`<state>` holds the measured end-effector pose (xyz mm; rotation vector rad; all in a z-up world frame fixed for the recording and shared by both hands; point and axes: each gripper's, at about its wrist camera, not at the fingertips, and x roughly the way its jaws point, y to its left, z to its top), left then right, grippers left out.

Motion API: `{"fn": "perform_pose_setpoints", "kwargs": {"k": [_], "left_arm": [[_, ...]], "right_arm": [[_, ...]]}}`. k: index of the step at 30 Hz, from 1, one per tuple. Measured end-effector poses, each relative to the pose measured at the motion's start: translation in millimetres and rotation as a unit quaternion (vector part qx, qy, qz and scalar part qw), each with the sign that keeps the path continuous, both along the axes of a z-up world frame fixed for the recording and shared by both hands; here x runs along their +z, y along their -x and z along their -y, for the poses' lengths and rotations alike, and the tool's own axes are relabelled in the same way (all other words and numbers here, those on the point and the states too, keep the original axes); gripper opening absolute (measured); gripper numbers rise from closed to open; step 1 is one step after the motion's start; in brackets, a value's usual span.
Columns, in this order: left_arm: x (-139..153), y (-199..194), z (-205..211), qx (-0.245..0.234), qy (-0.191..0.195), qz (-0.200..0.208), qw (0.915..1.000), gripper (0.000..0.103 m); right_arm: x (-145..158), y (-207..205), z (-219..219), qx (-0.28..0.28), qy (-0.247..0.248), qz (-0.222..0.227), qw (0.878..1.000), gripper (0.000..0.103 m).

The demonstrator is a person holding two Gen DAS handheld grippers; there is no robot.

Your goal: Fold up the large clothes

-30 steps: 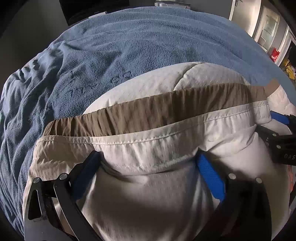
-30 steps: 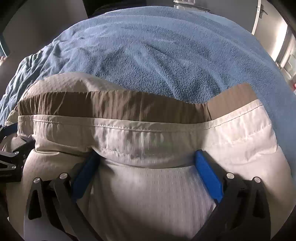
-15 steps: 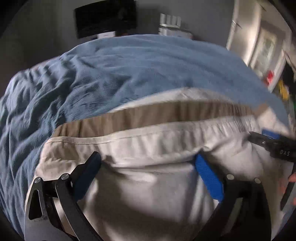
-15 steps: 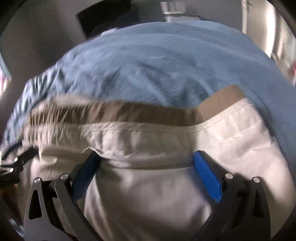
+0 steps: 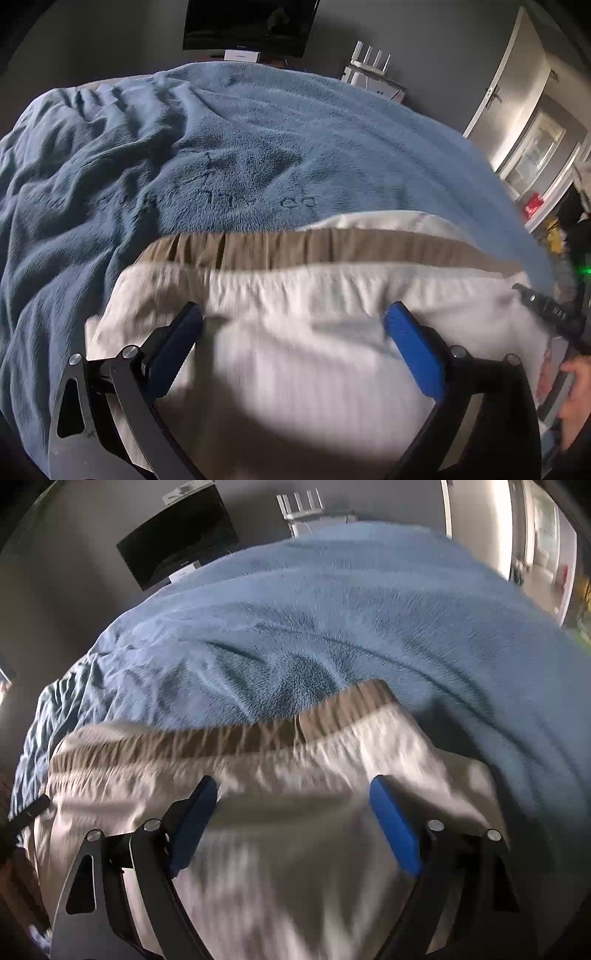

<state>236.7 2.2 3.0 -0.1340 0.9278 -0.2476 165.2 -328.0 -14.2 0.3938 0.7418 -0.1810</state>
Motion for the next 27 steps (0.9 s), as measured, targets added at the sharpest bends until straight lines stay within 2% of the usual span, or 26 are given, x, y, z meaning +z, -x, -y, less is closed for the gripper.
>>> {"fn": "perform_pose_setpoints", "kwargs": {"k": [3,6,8,10,13,15,17,20,27], "left_arm": [[12.5,36.2,4.6,-0.020,-0.013,0.000,0.9997,0.096],[11.8,77.9,16.7,-0.066,-0.064,-0.014,0.9957,0.096],[5.9,106.6,22.5,-0.093,-0.102,-0.033,0.9900,0.096],[0.9,124.8,17.8,-0.094,-0.107,-0.049,0.9886,0.096],[-4.9,146.5,1.4,-0.083,-0.122,-0.054,0.9876,0.097],[-8.5,154.4,-9.8,-0.075,-0.137,-0.049,0.9865,0.097],[-14.6,161.8,-23.9,-0.059,-0.135,-0.054,0.9876,0.097],[-19.4,165.1,-44.0,-0.023,-0.115,-0.074,0.9903,0.097],[-18.6,179.8,-69.8,0.029,-0.095,-0.108,0.9892,0.098]], "right_arm": [[14.5,28.7,-24.6,0.032,0.020,0.016,0.999,0.084],[18.9,64.0,-55.2,0.086,0.046,0.014,0.995,0.093],[15.3,84.1,-75.2,0.116,0.066,0.000,0.991,0.094],[7.0,100.8,-88.3,0.133,0.083,-0.018,0.987,0.094],[-3.7,125.6,-81.3,0.123,0.071,-0.026,0.990,0.094],[-9.6,144.3,-70.8,0.102,0.103,-0.039,0.989,0.094],[-15.1,158.7,-55.4,0.067,0.132,-0.057,0.987,0.094],[-20.1,178.3,-16.4,-0.009,0.073,-0.082,0.994,0.094],[-29.4,208.1,18.2,-0.072,-0.028,-0.104,0.992,0.095]]}}
